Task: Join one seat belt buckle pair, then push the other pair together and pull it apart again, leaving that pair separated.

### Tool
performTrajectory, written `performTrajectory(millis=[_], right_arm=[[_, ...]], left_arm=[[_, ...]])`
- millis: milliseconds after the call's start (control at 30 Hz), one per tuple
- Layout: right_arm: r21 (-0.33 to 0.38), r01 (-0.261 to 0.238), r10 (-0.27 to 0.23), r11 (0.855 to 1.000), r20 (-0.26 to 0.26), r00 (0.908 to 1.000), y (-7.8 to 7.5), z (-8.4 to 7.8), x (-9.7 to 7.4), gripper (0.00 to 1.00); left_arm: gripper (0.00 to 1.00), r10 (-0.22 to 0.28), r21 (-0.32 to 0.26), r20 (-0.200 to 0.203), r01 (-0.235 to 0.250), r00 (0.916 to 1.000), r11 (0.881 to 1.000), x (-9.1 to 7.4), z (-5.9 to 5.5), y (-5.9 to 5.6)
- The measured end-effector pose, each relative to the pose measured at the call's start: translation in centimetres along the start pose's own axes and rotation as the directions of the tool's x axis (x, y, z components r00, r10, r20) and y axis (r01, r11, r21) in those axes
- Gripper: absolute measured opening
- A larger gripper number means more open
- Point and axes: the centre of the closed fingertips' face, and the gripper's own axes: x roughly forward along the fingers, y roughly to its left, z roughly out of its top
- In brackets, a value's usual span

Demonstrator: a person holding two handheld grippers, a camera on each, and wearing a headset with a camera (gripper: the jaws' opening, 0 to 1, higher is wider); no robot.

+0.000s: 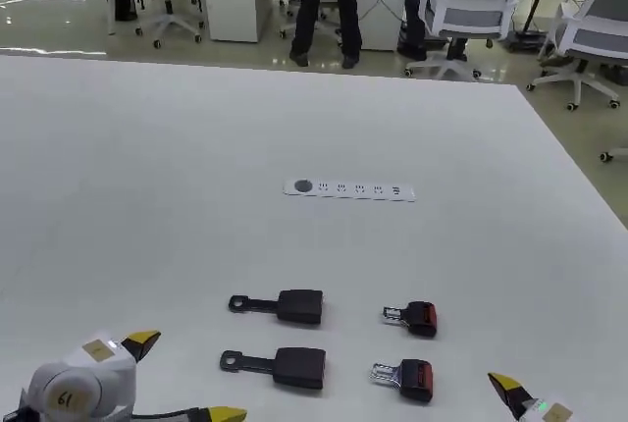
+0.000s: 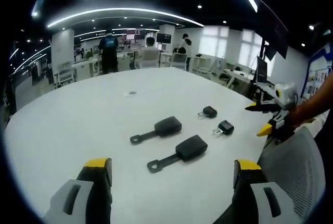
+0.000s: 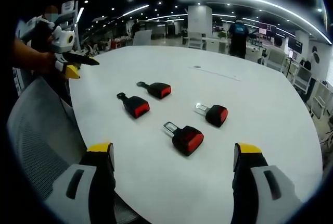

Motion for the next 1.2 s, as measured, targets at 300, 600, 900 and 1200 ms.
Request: performTrajectory(millis=[300,600,900,1200], right_arm=[[0.000,-0.011,0.011,1.000,-0.001,0.9999,-0.1,0.3,0.4,0.94],[0.005,-0.024,0.024,1.000,-0.009,0.9997,-0.6,0.6,1.5,0.93],[-0.003,-0.054,0.053,0.999,-0.032,0.9981,-0.7,0.4,2.7,0.92],[0.005,-0.071,0.071,0.997,-0.040,0.9967,-1.1,0.6,3.7,0.91]], left_arm=[[0.99,-0.031,0.025,-0.018,0.032,0.9993,0.999,1.3,0.2,-0.2],[0.98,-0.065,0.051,-0.042,0.067,0.9970,0.996,2.8,-0.3,-0.2],[0.98,-0.086,0.063,-0.068,0.090,0.9940,0.994,4.1,-0.7,-0.1],[0.97,-0.113,0.070,-0.080,0.119,0.9903,0.990,5.6,-0.5,0.0]])
